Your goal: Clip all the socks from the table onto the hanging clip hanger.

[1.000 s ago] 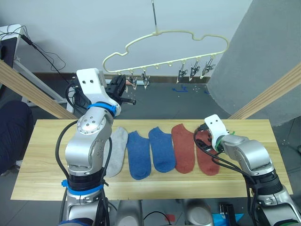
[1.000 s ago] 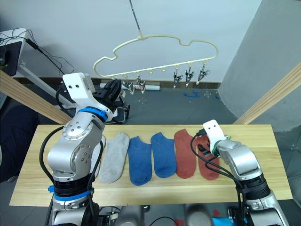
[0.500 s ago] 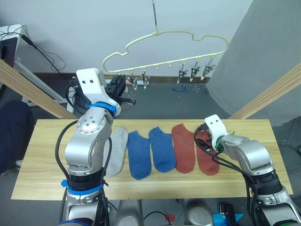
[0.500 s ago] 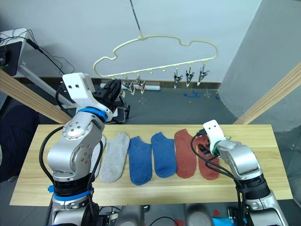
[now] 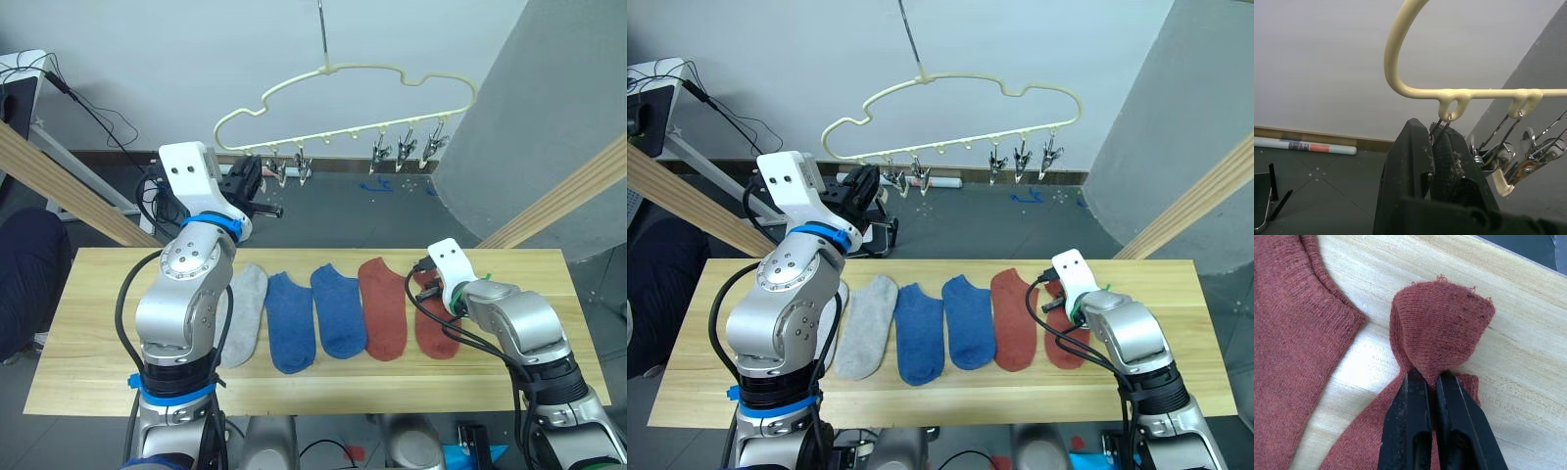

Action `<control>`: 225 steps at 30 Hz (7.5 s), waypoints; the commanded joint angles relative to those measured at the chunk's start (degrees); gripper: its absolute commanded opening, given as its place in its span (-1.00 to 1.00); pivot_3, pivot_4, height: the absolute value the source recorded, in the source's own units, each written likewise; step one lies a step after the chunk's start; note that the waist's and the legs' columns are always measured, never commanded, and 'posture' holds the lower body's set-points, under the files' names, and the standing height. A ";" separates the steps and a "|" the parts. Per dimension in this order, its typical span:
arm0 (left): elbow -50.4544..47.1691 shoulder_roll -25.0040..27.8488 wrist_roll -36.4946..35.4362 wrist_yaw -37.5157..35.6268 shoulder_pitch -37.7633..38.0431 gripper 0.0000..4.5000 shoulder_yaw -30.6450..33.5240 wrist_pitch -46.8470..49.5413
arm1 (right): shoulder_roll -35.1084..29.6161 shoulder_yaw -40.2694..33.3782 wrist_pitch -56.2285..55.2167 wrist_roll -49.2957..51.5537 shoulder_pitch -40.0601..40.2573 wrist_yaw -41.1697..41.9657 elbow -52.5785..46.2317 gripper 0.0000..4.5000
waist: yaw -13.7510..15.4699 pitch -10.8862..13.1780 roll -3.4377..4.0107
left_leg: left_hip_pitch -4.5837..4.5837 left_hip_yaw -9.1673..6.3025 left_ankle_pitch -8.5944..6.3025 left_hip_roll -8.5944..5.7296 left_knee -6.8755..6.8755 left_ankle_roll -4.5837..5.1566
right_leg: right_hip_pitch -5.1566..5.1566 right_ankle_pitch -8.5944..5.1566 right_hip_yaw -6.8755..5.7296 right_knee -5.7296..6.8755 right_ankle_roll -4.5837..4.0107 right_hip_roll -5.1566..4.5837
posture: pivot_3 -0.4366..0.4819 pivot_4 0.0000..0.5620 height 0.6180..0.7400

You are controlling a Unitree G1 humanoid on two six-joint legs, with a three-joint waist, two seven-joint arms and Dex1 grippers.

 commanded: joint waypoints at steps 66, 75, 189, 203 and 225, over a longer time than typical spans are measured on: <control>-0.29 9.81 -29.53 0.19 -5.50 -0.99 16.08 18.09 | 31.96 8.38 -36.81 9.62 -26.50 22.07 26.87 -0.98 | 1.28 0.15 0.03 | -0.45 0.00 0.18 0.09 -0.01 -0.32 | -0.61 0.07 -0.12 0.14 -0.11 -0.09 | 0.00 0.30 1.00; -0.90 10.23 -29.88 0.06 -4.46 -0.99 15.85 17.75 | 32.58 7.14 -40.59 8.05 -30.70 23.62 32.48 -0.98 | 1.74 0.15 0.03 | -0.45 0.02 0.22 0.09 -0.01 -0.39 | -0.62 0.10 -0.15 0.15 -0.17 -0.11 | 0.01 0.28 1.00; -13.21 13.48 -13.54 -7.75 15.79 -0.10 -1.32 -7.51 | -11.08 -18.92 -23.22 37.98 -3.64 29.01 -30.03 0.92 | 0.76 -0.03 -0.15 | -0.43 -0.14 0.48 0.01 0.24 -0.49 | -0.71 0.18 -0.21 0.92 -0.29 -0.05 | -0.46 0.14 1.00; -14.10 10.67 -7.17 -5.62 17.03 -0.10 -2.06 -8.35 | -14.83 -18.18 -24.76 44.23 -3.48 26.81 -30.82 0.92 | -0.16 -0.06 -0.16 | -0.43 -0.16 0.53 0.01 0.28 -0.40 | -0.69 0.19 -0.23 0.98 -0.30 -0.04 | -0.45 0.16 1.00; -6.63 7.44 -6.27 -6.11 8.34 -0.10 -0.61 -7.16 | -15.28 -16.83 -24.82 48.52 -0.90 18.65 -33.94 0.92 | -0.49 -0.08 -0.18 | -0.42 -0.18 0.57 -0.01 0.36 -0.32 | -0.62 0.24 -0.22 1.01 -0.28 -0.01 | -0.54 0.31 1.00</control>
